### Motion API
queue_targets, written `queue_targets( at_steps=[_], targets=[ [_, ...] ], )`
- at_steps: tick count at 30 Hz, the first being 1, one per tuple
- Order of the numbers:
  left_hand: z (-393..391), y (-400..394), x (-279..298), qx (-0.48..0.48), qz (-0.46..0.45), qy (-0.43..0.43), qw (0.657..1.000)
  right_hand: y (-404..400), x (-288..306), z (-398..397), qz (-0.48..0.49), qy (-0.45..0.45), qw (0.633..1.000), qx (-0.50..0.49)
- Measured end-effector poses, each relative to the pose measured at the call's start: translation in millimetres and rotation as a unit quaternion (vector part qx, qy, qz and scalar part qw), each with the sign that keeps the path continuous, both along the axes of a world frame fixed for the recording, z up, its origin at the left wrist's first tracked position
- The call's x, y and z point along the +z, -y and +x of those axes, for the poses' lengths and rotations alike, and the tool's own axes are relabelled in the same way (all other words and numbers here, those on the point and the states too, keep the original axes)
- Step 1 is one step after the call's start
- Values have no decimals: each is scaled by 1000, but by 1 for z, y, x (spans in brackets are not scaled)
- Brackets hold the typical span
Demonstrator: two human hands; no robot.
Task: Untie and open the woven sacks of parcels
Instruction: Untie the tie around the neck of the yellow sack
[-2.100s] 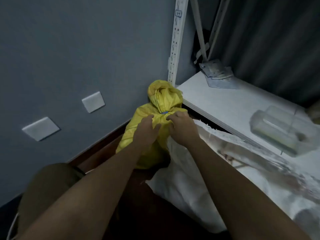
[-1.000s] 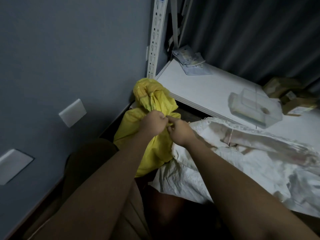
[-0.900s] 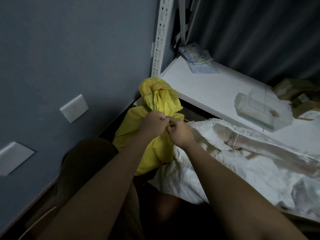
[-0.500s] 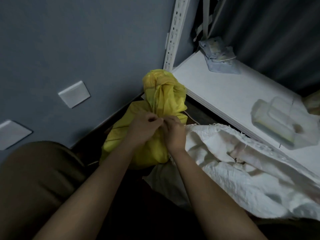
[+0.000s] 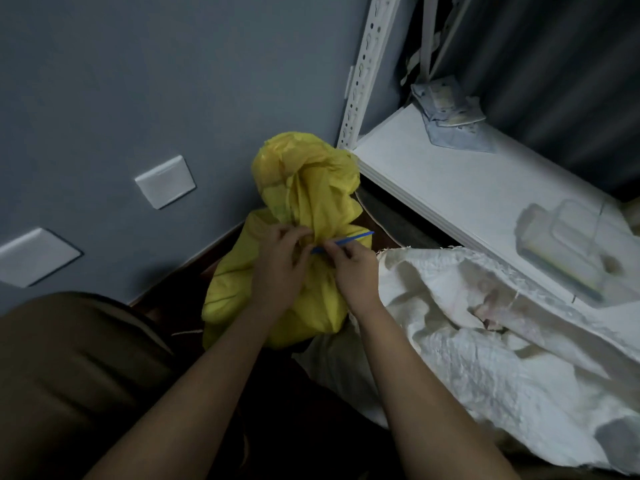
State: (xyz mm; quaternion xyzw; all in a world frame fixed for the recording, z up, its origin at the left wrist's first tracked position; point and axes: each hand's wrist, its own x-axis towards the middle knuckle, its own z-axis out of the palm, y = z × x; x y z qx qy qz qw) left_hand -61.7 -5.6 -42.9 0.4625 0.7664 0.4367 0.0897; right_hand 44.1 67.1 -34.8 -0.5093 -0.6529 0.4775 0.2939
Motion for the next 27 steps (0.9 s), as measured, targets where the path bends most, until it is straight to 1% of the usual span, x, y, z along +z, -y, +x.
queue_targets(
  at_steps=[4, 5, 6, 8, 9, 11, 14, 17, 21, 27],
  targets=[
    [-4, -5, -24, -48, -86, 37, 994, -16, -19, -3, -52, 25, 998, -3],
    [-6, -6, -27, -46, -93, 25, 994, -17, -22, -5, -56, 26, 998, -2],
    [-8, -9, -31, -35, -92, -15, 995, -18, -24, -6, -58, 26, 998, -1],
    [-10, -15, -36, -18, -83, -129, 988, -16, -28, -8, -60, 22, 998, -5],
    [-10, -17, -39, -21, -72, -163, 984, -16, -30, -8, -60, 18, 998, -12],
    [-11, -22, -43, -41, -51, -186, 980, -14, -33, -9, -54, -1, 998, -34],
    [-13, -28, -48, -63, -64, -205, 975, -12, -36, -11, -33, -12, 997, -63],
    [-12, -29, -50, -80, -90, -178, 977, -9, -39, -13, 3, 5, 998, -61],
    [-13, -26, -52, -84, -85, -149, 982, -4, -41, -16, 19, 2, 997, -78],
    [-14, -27, -54, -83, -83, -158, 980, -1, -45, -20, -21, -34, 993, -114]
  ],
)
